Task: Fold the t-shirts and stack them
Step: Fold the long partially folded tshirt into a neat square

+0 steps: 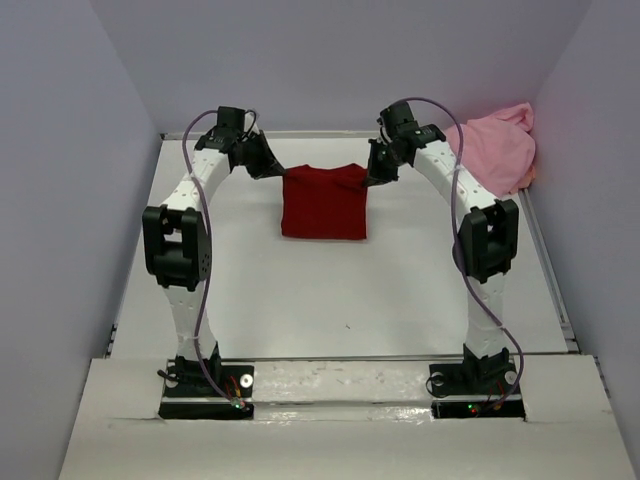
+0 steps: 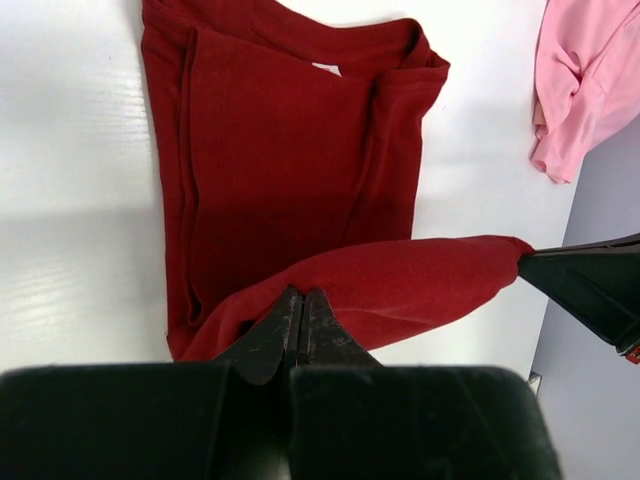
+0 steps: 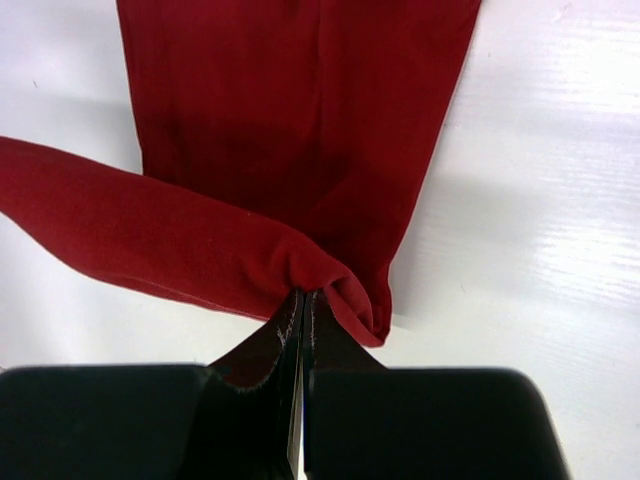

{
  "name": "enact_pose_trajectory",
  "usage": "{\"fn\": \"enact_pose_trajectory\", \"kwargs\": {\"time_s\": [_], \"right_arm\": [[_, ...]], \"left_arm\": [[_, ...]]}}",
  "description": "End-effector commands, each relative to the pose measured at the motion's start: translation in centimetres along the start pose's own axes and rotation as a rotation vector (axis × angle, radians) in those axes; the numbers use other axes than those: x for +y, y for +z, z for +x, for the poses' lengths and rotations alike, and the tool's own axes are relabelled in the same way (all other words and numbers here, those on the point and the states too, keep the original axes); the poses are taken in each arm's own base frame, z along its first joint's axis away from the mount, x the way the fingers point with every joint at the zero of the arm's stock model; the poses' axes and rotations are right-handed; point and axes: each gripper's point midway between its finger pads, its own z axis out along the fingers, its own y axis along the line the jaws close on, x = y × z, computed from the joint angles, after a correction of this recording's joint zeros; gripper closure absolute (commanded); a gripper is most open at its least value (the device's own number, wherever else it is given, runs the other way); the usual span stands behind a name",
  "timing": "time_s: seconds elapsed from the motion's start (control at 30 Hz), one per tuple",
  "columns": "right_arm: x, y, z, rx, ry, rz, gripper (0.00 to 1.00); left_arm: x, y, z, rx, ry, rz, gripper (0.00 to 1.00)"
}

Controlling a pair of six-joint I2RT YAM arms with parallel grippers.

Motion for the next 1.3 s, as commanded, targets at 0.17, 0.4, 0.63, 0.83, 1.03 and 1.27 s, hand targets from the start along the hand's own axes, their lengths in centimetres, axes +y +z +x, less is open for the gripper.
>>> {"fn": "enact_pose_trajectory", "kwargs": {"time_s": [0.17,0.4,0.63,0.83,1.03,1.27], "right_arm": [[0.7,0.1,-3.2,-0.064,-0.028,-0.039,1.00],[-0.1,1.1,-4.1,-0.068,-0.024,-0.044,1.00],[-0.9,2.1,-5.0,-0.078,-0.015,-0.047,1.00],[-1.1,2.5,-6.0,-0.101,-0.019,-0.055,1.00],[-1.0,3.2,-6.7,-0.123,-0.031,-0.064,1.00],[-1.3,4.1,-8.0,-0.163,-0.037,-0.080,1.00]], "left_arm": [[-2.0,0.2,-3.0,-0.040,0.057,0.049,0.98],[-1.3,1.8,-3.3,-0.027,0.051,0.043,0.98],[-0.9,2.9,-3.7,-0.024,0.047,0.043,0.98],[-0.7,3.7,-4.1,-0.024,0.043,0.041,0.98],[-0.2,4.5,-4.5,-0.029,0.045,0.030,0.98],[0.2,5.5,-5.0,-0.039,0.046,0.024,0.98]]}}
